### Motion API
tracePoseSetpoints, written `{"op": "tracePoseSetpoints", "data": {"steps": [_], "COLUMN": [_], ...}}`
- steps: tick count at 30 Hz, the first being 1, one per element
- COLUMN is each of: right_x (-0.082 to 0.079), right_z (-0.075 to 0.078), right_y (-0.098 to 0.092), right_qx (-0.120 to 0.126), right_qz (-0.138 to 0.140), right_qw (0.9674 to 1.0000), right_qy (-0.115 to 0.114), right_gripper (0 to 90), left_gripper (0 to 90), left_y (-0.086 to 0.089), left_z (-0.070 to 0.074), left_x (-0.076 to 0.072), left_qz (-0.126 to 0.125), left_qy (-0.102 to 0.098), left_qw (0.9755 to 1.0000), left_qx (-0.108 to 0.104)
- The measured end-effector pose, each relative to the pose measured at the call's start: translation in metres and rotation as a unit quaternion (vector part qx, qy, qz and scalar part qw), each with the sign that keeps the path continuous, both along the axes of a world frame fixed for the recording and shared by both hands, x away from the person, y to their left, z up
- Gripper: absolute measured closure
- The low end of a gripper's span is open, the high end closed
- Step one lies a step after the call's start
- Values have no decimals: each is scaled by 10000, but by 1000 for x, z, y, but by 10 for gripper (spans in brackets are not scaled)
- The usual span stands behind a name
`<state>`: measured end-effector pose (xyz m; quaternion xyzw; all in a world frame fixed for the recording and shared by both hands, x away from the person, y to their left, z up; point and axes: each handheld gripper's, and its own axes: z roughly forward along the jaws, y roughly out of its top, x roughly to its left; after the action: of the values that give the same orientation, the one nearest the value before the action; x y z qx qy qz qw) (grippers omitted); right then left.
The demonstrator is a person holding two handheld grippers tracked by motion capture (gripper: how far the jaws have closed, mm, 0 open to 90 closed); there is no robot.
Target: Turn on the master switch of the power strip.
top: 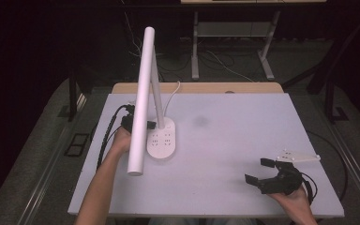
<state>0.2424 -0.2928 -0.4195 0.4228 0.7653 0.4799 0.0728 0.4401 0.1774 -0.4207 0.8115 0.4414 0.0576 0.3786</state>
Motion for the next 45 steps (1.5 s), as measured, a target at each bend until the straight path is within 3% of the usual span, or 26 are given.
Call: {"op": "tracePoseSetpoints", "data": {"steps": [2,6,10,20,24,29,31,33,37,45], "right_x": [0,1,1,1,1,1,1,1,1,1], "right_z": [0,0,-1,-1,-1,-1,-1,-1,-2,-1], "right_y": [0,-1,-1,-2,-3,-3,-3,-4,-4,-4], "right_qx": [-5,-26,-28,-27,-8,-8,-4,-8,-4,-5], "right_qz": [-4,-13,-31,-78,-94,-97,-108,-118,-117,-125], "right_qw": [10000,10000,10000,10000,10000,10000,9999,9999,9999,9999], "right_qy": [-4,1,2,-12,22,19,31,25,31,28], "right_gripper": [2,2,2,2,2,2,2,2,2,3], "left_gripper": [900,900,900,898,897,894,880,878,878,876], "left_y": [1,0,4,5,7,10,13,17,26,43], "left_z": [-1,-1,-4,-3,-4,-2,0,3,12,24], "left_x": [-1,-1,-1,-5,-6,-5,-5,-5,-7,-13], "left_qz": [122,136,262,165,204,174,227,336,427,576], "left_qy": [18,17,72,8,-36,-96,-139,-195,-334,-423], "left_qw": [9998,9998,9990,9994,9988,9992,9992,9984,9975,9964], "left_qx": [-137,-133,-349,-319,-442,-355,-298,-411,-442,-450]}}
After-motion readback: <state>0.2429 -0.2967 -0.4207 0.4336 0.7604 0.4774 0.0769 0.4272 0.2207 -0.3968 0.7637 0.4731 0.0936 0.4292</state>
